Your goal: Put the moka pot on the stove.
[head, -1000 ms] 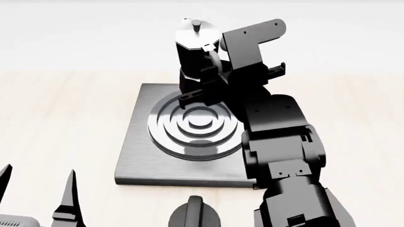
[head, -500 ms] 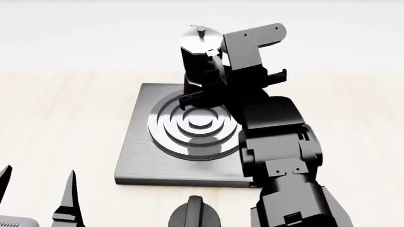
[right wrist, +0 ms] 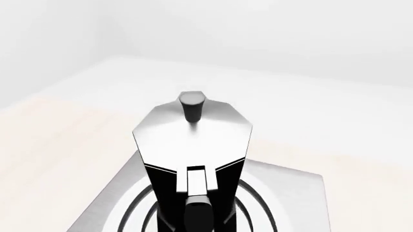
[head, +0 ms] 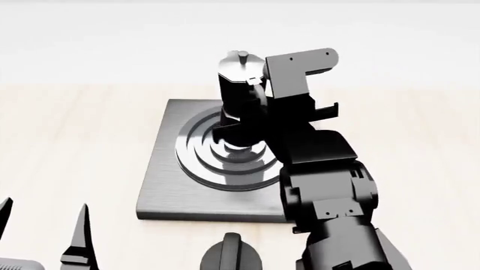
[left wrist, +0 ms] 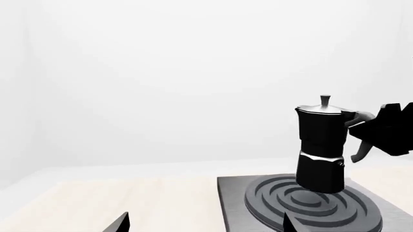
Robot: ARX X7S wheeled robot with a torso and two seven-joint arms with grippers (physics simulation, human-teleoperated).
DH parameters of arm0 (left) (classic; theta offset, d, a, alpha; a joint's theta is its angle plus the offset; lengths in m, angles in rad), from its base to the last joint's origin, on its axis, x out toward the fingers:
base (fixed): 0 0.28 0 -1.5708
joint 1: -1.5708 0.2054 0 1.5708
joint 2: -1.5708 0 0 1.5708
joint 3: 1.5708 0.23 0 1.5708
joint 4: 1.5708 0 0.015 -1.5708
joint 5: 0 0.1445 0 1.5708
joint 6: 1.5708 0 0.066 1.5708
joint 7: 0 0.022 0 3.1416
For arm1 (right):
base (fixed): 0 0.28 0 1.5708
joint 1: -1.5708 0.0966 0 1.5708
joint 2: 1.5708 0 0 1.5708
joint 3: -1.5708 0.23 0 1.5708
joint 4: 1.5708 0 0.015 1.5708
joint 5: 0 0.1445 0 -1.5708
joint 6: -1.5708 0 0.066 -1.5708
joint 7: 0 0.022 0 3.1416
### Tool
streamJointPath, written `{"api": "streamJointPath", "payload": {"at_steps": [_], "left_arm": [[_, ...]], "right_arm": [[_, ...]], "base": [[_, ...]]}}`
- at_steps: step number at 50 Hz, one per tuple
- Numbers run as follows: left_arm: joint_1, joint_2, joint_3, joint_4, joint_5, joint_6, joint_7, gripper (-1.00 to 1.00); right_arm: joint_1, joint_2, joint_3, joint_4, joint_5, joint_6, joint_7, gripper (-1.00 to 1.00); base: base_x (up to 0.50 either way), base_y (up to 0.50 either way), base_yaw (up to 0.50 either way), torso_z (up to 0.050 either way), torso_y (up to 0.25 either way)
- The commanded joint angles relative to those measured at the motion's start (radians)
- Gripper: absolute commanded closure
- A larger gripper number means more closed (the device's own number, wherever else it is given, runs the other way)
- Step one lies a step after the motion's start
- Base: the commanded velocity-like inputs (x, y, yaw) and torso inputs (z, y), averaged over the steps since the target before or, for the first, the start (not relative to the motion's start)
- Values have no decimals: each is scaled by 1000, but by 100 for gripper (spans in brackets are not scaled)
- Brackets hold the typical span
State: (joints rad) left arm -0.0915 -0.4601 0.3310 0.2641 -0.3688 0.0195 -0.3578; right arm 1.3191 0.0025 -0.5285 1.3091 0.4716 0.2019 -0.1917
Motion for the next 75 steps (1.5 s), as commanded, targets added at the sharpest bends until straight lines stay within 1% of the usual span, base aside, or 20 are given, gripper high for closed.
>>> {"api": "streamJointPath", "payload": {"at_steps": [1, 11, 26, 38, 53, 73, 74, 75], "left_arm": [[3, -3, 0, 3, -2, 0, -2, -100], [2, -4, -1, 0, -4, 1, -3, -100], [8, -5, 0, -2, -5, 7, -5, -100], [1, -3, 2, -9, -7, 7, -4, -100], [0, -4, 2, -11, -10, 10, -5, -100], [-4, -4, 5, -15, -9, 11, -7, -100], [-2, -5, 5, -14, -9, 12, -7, -100], [-1, -5, 5, -13, -8, 12, -8, -100]], "right_arm": [[0, -2, -91, 0, 91, -8, 15, 100], [-7, -2, -152, 0, 150, -14, 19, 100], [-23, -2, -178, 0, 178, -15, 23, 100], [-32, -2, -170, 0, 176, -15, 21, 100], [-33, -2, -210, 0, 215, -16, 28, 100], [-41, -2, -231, 0, 228, -10, 45, 100], [-44, -2, -232, 0, 226, -10, 46, -100], [-44, -2, -234, 0, 225, -9, 47, -100]], "base": [[0, 0, 0, 0, 0], [0, 0, 0, 0, 1], [0, 0, 0, 1, 1], [0, 0, 0, 0, 1], [0, 0, 0, 0, 1], [1, 0, 0, 0, 1], [0, 0, 0, 0, 0], [0, 0, 0, 0, 0]]}}
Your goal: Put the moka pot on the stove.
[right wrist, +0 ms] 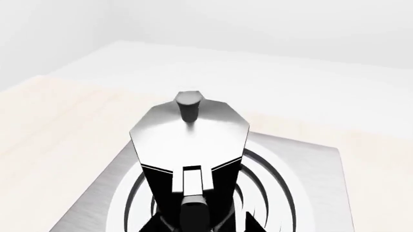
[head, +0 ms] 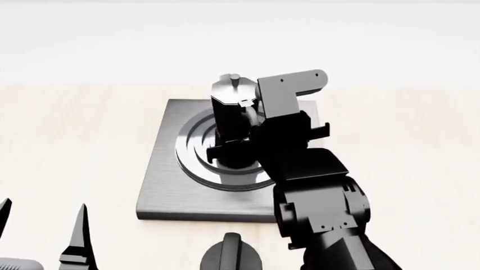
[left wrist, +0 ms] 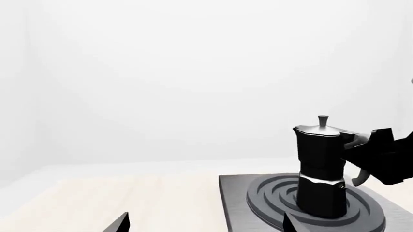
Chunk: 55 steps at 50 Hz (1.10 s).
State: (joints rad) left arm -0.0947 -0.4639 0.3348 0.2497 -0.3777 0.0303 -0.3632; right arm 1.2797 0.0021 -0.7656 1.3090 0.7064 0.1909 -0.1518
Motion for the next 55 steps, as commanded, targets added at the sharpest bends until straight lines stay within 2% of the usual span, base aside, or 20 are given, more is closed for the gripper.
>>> {"api": "streamJointPath", "payload": {"at_steps": [1, 25, 39, 55], "left_arm": [[2, -2, 1, 2, 1, 1, -3, -100], [5, -6, 2, 8, 0, 3, -8, -100], [3, -7, 6, 12, 0, 2, -8, -100], [3, -9, 7, 13, -1, 3, -10, -100]], "right_arm": [[-6, -2, 4, 0, -12, 3, 9, -100], [-14, -2, 17, 0, -42, -6, -9, -100], [-22, -2, 166, 0, -199, -37, -59, -100], [-42, -1, 176, -1, -223, -90, -93, -100]], "base": [[0, 0, 0, 0, 0], [0, 0, 0, 0, 0], [0, 0, 0, 0, 0], [0, 0, 0, 0, 0]]}}
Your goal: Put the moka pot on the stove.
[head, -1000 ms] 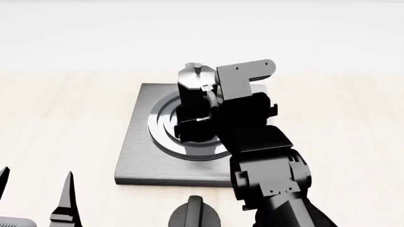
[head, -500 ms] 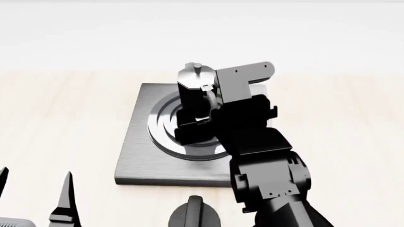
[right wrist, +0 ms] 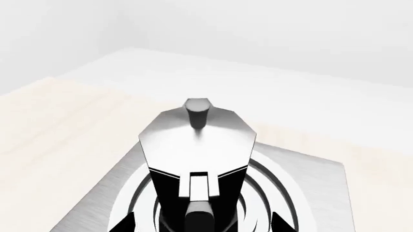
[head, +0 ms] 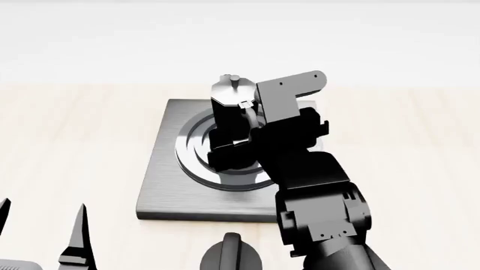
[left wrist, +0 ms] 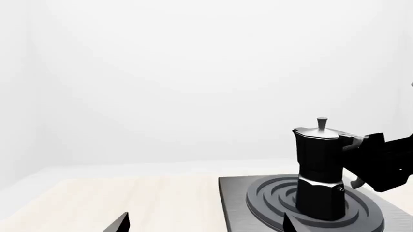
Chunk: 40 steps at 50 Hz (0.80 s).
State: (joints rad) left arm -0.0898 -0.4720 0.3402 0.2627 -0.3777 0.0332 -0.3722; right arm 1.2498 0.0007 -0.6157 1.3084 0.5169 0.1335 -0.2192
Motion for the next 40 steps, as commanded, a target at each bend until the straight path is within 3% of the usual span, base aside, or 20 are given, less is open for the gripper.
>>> {"api": "streamJointPath", "payload": {"at_steps": [1, 17, 24, 40], "left_arm": [[-1, -1, 1, 1, -1, 1, -1, -100], [-2, -3, 5, 2, -2, -2, 0, -100], [-5, -3, 5, -1, -5, 0, 1, -100], [-12, -2, 7, -6, -6, 0, 2, -100]], "right_arm": [[-14, 0, 29, 0, -35, -34, -27, -100], [-46, 12, 77, -23, -76, -65, -44, -100], [-168, 100, 78, -367, -35, 88, 32, -100], [-292, 199, 84, -696, 4, 194, 126, -100]], "base": [[0, 0, 0, 0, 0], [0, 0, 0, 0, 0], [0, 0, 0, 0, 0], [0, 0, 0, 0, 0]]}}
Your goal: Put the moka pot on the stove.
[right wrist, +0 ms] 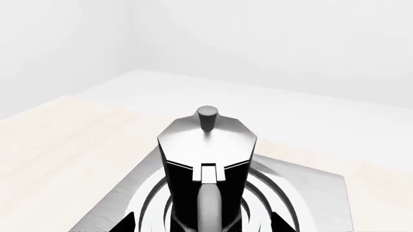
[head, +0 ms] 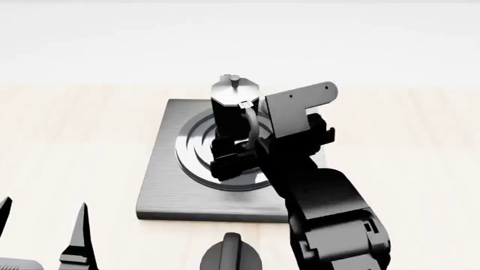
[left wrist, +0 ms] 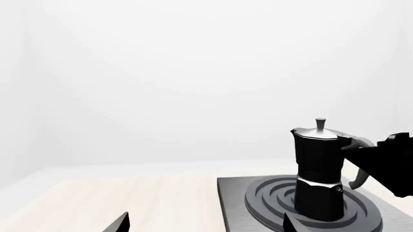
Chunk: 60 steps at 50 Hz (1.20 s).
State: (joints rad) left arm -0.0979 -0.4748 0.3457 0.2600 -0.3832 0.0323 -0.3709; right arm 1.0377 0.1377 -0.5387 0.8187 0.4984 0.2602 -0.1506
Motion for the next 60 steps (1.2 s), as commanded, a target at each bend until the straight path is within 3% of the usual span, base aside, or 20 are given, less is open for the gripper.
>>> {"api": "streamJointPath", "payload": {"at_steps": [1, 60], "left_arm": [[-3, 0, 1, -2, -2, 0, 1, -100], [1, -8, 9, 11, 0, 1, -12, -100]], "right_arm": [[-85, 67, 9, -221, 25, 72, 63, -100], [-319, 240, 68, -782, 145, 179, 230, -100]], "base": [[0, 0, 0, 0, 0], [0, 0, 0, 0, 0]]}}
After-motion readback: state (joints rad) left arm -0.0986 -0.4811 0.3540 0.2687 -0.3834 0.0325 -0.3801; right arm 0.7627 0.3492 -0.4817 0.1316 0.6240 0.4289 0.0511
